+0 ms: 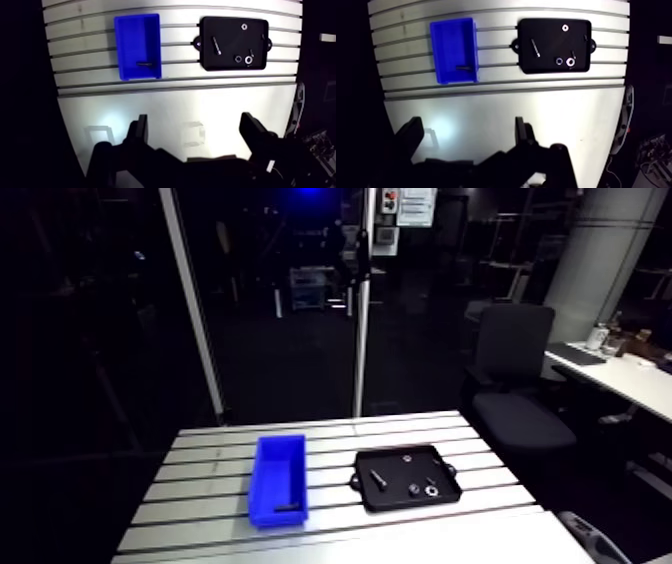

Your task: Pick up the M10 bolt from the tray and put it into the blue bin.

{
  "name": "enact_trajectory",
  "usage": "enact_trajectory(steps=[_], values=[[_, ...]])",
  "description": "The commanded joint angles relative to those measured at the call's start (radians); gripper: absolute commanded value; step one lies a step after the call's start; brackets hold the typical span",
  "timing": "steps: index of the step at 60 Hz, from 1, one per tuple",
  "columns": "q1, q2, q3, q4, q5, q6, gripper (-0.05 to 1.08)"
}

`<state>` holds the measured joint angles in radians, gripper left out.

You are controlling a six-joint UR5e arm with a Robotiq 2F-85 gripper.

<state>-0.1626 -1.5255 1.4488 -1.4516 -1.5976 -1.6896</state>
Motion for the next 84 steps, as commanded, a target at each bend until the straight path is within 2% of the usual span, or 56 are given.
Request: enact_trajectory(steps=[1,47,57,66,68,77,84], values=[[-0.028,-0.098,0.058,0.007,0.012,0.017,0.01],[-0.028,-0.097,0.057,0.001,0.015,0.016,0.01],[-0.029,-0.095,0.055,-0.003,0.010,0.003,0.01],[-0.035,-0.060,0.040,-0.005,0.008,-0.027,0.01],[-0.046,-0.041,0.036,-0.005,0.009,-0.072,0.01],[-0.109,-0.031,0.037,-0.006,0.011,-0.172,0.01],[-0.165,-0.003,0.037,-0.038,0.034,-0.282,0.01]])
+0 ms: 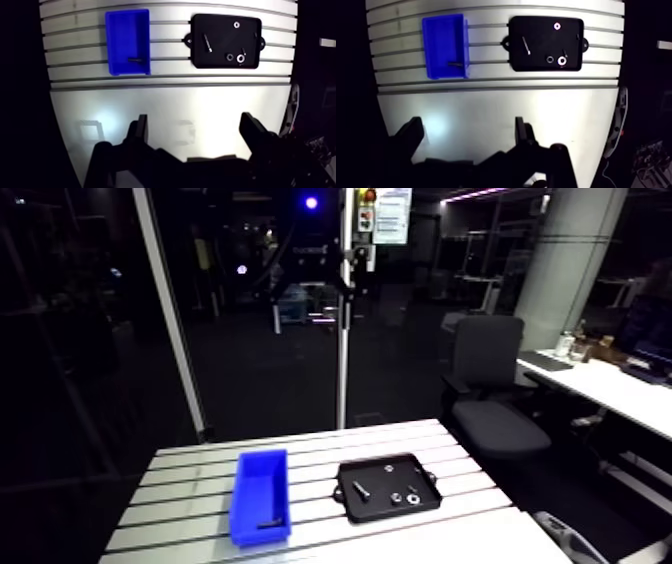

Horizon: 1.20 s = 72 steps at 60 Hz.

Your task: Pick up the M10 bolt from the tray and put it into the blue bin.

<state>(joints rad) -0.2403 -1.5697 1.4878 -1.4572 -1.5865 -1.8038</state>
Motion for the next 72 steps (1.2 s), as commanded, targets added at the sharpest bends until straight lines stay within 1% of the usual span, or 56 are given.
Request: enact_trajectory(steps=[1,2,5,12,18,22,24,33,36,43,45,51,56,61,66,69,72], values=[[-0.088,0.041,-0.002,-0.033,0.023,-0.168,0.01],[-0.097,0.049,-0.001,-0.050,0.027,-0.192,0.01],[-0.112,0.063,-0.002,-0.080,0.030,-0.231,0.01],[-0.117,0.076,0.002,-0.090,0.029,-0.282,0.01],[-0.119,0.083,0.021,-0.108,0.026,-0.349,0.01],[-0.120,0.085,0.042,-0.140,0.026,-0.396,0.01],[-0.120,0.088,0.065,-0.180,0.026,-0.431,0.01],[-0.120,0.092,0.124,-0.244,0.024,-0.476,0.01],[-0.120,0.104,0.151,-0.270,0.024,-0.499,0.01],[-0.120,0.117,0.179,-0.304,0.024,-0.513,0.01],[-0.120,0.122,0.193,-0.329,0.023,-0.513,0.01],[-0.120,0.138,0.207,-0.354,0.024,-0.513,0.01],[-0.120,0.151,0.214,-0.365,0.023,-0.512,0.01],[-0.127,0.182,0.215,-0.385,0.024,-0.502,0.01],[-0.131,0.196,0.218,-0.397,0.024,-0.497,0.01],[-0.131,0.217,0.227,-0.423,0.019,-0.495,0.01],[-0.131,0.221,0.231,-0.429,0.018,-0.495,0.01]])
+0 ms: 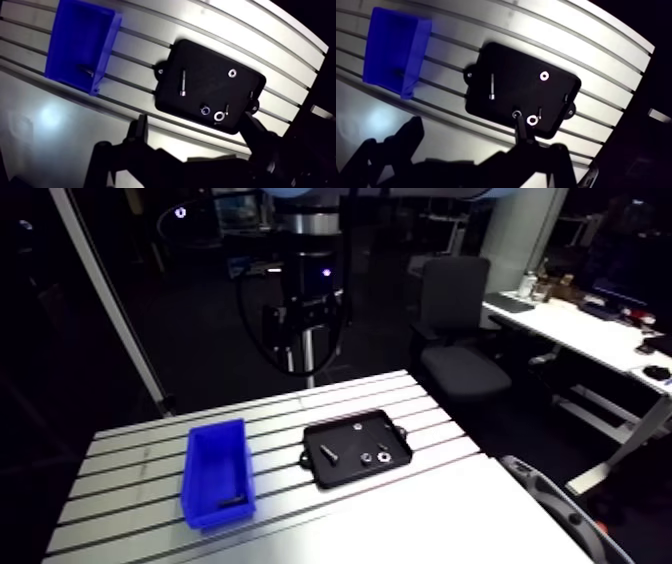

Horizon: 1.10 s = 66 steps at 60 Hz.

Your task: Pick up the M10 bolt from the tray and put it into the blue bin.

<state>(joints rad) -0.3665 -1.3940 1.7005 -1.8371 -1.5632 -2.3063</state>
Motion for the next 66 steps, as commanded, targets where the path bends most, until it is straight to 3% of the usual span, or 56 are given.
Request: enact_trajectory(steps=[1,6,11,28,66], values=[[-0.005,0.049,0.021,-0.054,-0.007,0.007,0.01],[-0.005,0.057,0.023,-0.059,-0.007,0.007,0.06],[-0.005,0.064,0.024,-0.060,-0.007,0.007,0.18],[-0.005,0.086,0.071,-0.130,-0.007,0.009,0.46],[-0.017,0.135,0.160,-0.221,-0.013,0.030,0.52]])
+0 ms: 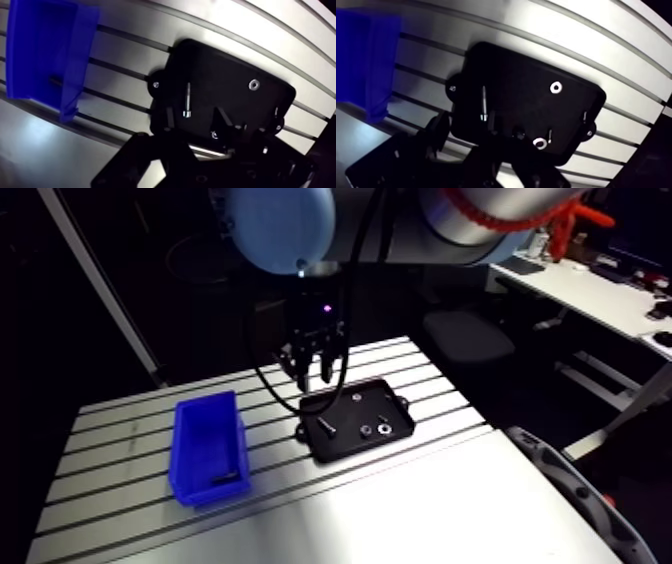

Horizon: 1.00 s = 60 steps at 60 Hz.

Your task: Pick up the M10 bolt from the tray and put it into the blue bin.

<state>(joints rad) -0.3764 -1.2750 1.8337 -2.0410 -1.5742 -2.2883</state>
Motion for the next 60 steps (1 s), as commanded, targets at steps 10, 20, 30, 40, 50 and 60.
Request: enact_trajectory(steps=[10,20,30,40,50,60], values=[[-0.007,0.025,0.037,-0.035,-0.019,0.011,0.53],[-0.009,0.036,0.047,-0.047,-0.029,0.012,0.55],[-0.015,0.039,0.063,-0.064,-0.031,0.011,0.61],[-0.015,0.053,0.068,-0.082,-0.031,0.011,0.61],[-0.015,0.071,0.068,-0.105,-0.047,0.012,0.61],[-0.013,0.088,0.069,-0.116,-0.051,0.012,0.61]])
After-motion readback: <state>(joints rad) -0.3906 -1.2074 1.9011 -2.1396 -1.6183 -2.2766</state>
